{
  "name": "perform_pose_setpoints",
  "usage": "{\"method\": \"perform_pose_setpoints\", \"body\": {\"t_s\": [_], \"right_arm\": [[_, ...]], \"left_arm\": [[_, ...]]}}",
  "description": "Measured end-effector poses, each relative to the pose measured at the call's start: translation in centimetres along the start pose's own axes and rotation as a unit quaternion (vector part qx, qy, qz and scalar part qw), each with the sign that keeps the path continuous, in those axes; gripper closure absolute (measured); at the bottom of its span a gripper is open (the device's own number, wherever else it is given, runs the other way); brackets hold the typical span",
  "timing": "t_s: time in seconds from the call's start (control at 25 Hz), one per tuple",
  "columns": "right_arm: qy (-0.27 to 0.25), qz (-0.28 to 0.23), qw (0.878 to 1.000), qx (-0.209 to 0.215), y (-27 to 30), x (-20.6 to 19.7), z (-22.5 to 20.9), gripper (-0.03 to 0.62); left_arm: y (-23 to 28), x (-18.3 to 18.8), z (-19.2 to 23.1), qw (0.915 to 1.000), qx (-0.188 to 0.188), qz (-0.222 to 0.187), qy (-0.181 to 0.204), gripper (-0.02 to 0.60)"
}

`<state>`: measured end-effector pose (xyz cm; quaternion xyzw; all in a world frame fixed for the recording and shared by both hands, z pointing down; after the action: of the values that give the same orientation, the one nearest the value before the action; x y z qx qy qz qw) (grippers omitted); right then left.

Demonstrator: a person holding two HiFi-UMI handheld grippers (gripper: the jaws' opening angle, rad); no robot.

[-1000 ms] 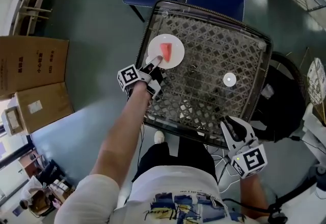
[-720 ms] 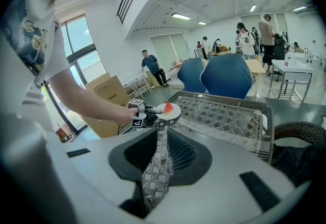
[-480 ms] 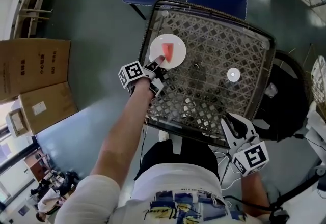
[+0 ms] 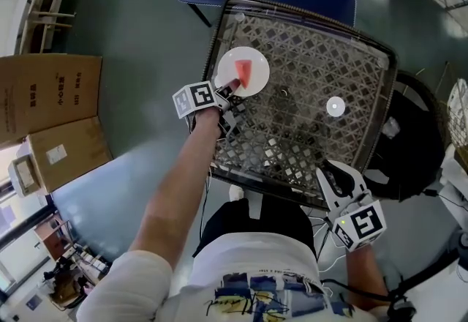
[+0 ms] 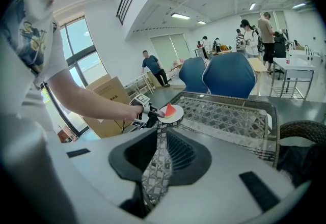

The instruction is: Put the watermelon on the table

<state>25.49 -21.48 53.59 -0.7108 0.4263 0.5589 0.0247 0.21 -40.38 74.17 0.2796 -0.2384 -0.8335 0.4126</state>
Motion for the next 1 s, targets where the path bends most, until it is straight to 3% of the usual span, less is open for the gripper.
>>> {"method": "perform_pose_setpoints", "body": {"t_s": [0.16, 0.32, 0.6, 1.0], "right_arm": [[-0.002, -0.003, 1.0, 0.0, 0.0, 0.0, 0.3, 0.543], [-0.004, -0.006, 1.0, 0.002, -0.2, 0.3, 1.0, 0.543], [-0.011, -0.01, 1.0, 0.001, -0.8, 1.1, 1.9, 0.544], [-0.019, -0.01, 1.0, 0.003, -0.9, 0.7, 4.0, 0.543]], "left_arm": [[-0.2, -0.1, -0.3, 0.9979, 0.028, 0.021, 0.055, 0.483], [-0.9, -0.5, -0.2, 0.9901, 0.067, 0.04, 0.117, 0.454], [-1.7, -1.1, -0.2, 0.9859, 0.091, 0.053, 0.13, 0.44], [-3.3, -1.2, 1.4, 0.9701, 0.147, 0.092, 0.17, 0.411]]}}
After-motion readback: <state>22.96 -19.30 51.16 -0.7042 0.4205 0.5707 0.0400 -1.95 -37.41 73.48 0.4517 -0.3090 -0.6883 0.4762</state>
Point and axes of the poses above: the fingertips, and each gripper's own axes: y forward along the fingers, z to its left, x out of its top, the point moved 3 cm from there along -y, backward along the fingers, and after that the axes turned 8 degrees about -z, right-handed, at the moved point
